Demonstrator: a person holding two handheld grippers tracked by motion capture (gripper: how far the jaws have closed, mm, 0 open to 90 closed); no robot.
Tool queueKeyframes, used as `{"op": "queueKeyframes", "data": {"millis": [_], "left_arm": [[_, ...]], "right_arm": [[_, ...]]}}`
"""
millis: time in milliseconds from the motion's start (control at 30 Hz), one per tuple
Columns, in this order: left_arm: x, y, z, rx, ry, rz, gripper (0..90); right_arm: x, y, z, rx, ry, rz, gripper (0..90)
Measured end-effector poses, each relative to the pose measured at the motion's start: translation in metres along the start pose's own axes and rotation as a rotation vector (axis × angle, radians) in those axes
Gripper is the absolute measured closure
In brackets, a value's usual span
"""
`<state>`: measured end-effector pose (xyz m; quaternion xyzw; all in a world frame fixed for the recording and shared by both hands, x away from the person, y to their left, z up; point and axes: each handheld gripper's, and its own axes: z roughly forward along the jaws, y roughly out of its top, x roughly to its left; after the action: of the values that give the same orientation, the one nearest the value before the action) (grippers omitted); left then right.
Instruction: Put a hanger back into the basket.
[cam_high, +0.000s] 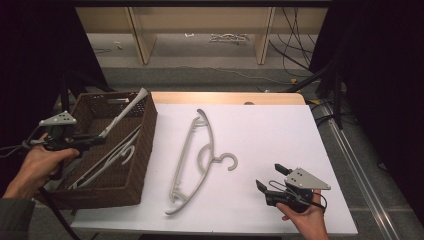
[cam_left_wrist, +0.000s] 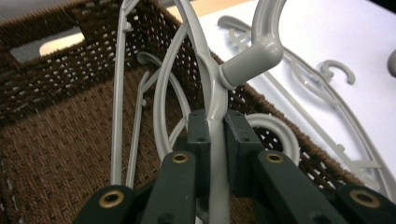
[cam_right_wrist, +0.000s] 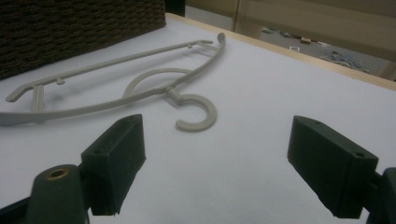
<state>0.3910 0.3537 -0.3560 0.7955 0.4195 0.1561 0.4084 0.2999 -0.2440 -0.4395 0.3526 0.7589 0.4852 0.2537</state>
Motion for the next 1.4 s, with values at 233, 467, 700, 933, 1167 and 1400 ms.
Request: {"op": "queueKeyframes", "data": {"millis": [233, 467, 700, 933, 1167, 1400], "left_arm": [[0.008, -0.011, 0.016, 0.094, 0.033, -0.017, 81.7], [0.006, -0.014, 0.036, 0.164, 0.036, -0.007, 81.3], [0.01, -0.023, 0.048, 0.239, 0.031, -0.008, 81.1], [0.004, -0.028, 0.057, 0.281, 0.031, 0.022, 79.5], [-0.005, -0.018, 0.046, 0.234, 0.102, -0.04, 58.0], [-0.025, 0.008, 0.02, 0.092, 0.183, -0.076, 35.1]], "right_arm": [[-0.001, -0.001, 0.0, 0.009, 0.001, -0.002, 20.1], [-0.001, -0.001, 0.0, 0.0, -0.005, -0.015, 20.1], [-0.001, 0.0, 0.0, -0.015, -0.009, -0.012, 20.1], [0.0, 0.0, -0.001, 0.005, 0.006, 0.0, 20.1], [-0.001, -0.001, 0.001, -0.003, -0.007, -0.013, 20.1], [-0.001, -0.001, 0.0, 0.001, -0.004, -0.014, 20.1]]}}
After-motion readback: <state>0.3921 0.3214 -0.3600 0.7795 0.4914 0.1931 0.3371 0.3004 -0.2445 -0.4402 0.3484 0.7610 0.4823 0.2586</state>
